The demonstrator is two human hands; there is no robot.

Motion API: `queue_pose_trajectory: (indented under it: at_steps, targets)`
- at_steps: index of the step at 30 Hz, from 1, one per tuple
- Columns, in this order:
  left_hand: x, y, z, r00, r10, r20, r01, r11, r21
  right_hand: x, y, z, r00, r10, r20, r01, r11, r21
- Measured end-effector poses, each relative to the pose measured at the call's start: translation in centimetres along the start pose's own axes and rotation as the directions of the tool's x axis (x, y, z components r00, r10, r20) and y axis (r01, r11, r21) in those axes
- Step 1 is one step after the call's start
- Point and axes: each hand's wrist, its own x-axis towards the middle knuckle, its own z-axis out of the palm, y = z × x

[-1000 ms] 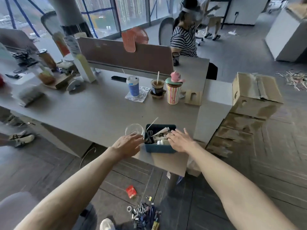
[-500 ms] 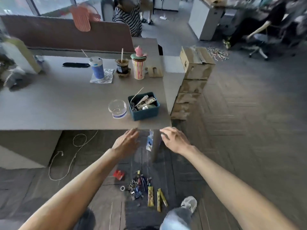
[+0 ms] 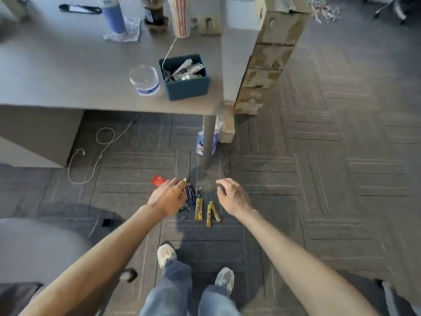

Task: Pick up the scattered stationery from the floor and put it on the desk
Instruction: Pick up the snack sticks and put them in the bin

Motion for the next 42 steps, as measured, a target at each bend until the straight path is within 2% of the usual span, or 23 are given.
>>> queue_pose_trajectory:
  at_steps: [4, 7, 17, 19, 22, 24, 27, 32, 37, 39, 42]
  targets:
    - [0.8, -2.0, 8.9, 0.979, -0.160, 0.123, 0.168, 0.984, -0.052, 1.1, 5.6, 7.9, 0.996, 0.047, 0.073, -0.049, 0.999, 0.016]
    - [3.9, -5.1, 17.0, 0.961, -0.220, 0.170, 0.239, 0.966, -0.102, 3.0, 10.6, 15.5, 0.991, 0.119, 0.057, -0.122, 0.991, 0.054]
    - [19.9, -18.5, 53.3, 0.908, -0.319, 0.271, 0.370, 0.914, -0.166, 16.2, 31.0, 45.8, 0.977, 0.211, 0.038, -0.209, 0.976, -0.065]
    - [23.4, -19.9, 58.7, 0.913, -0.340, 0.226, 0.379, 0.912, -0.157, 18.6, 34.4, 50.5, 0.959, 0.269, 0.086, -0.252, 0.953, -0.170]
    - [27.0, -21.0, 64.3, 0.924, -0.381, 0.042, 0.383, 0.920, -0.083, 20.9, 38.1, 55.6, 0.936, 0.338, 0.097, -0.276, 0.877, -0.393]
    - [28.1, -21.6, 66.7, 0.927, -0.369, -0.071, 0.365, 0.929, -0.054, 21.5, 39.9, 57.8, 0.966, 0.256, 0.031, -0.211, 0.853, -0.478]
    - [29.4, -22.7, 67.9, 0.922, -0.350, -0.166, 0.341, 0.937, -0.081, 23.0, 41.4, 58.6, 0.989, 0.135, -0.064, -0.150, 0.885, -0.441]
    - [30.1, -24.7, 65.7, 0.921, -0.384, -0.062, 0.357, 0.897, -0.259, 25.5, 40.9, 57.3, 0.993, 0.113, -0.025, -0.114, 0.913, -0.392]
    - [30.5, -25.5, 63.5, 0.953, -0.303, -0.006, 0.287, 0.907, -0.308, 25.2, 40.4, 57.2, 0.994, 0.070, 0.081, -0.031, 0.914, -0.404]
    - [30.8, -25.4, 62.5, 0.944, -0.328, 0.036, 0.313, 0.856, -0.411, 25.1, 40.3, 57.0, 0.989, 0.083, 0.118, -0.028, 0.911, -0.410]
    - [31.7, -26.5, 61.0, 0.915, -0.402, -0.019, 0.328, 0.772, -0.544, 25.1, 39.9, 56.8, 0.985, 0.081, 0.152, -0.016, 0.920, -0.391]
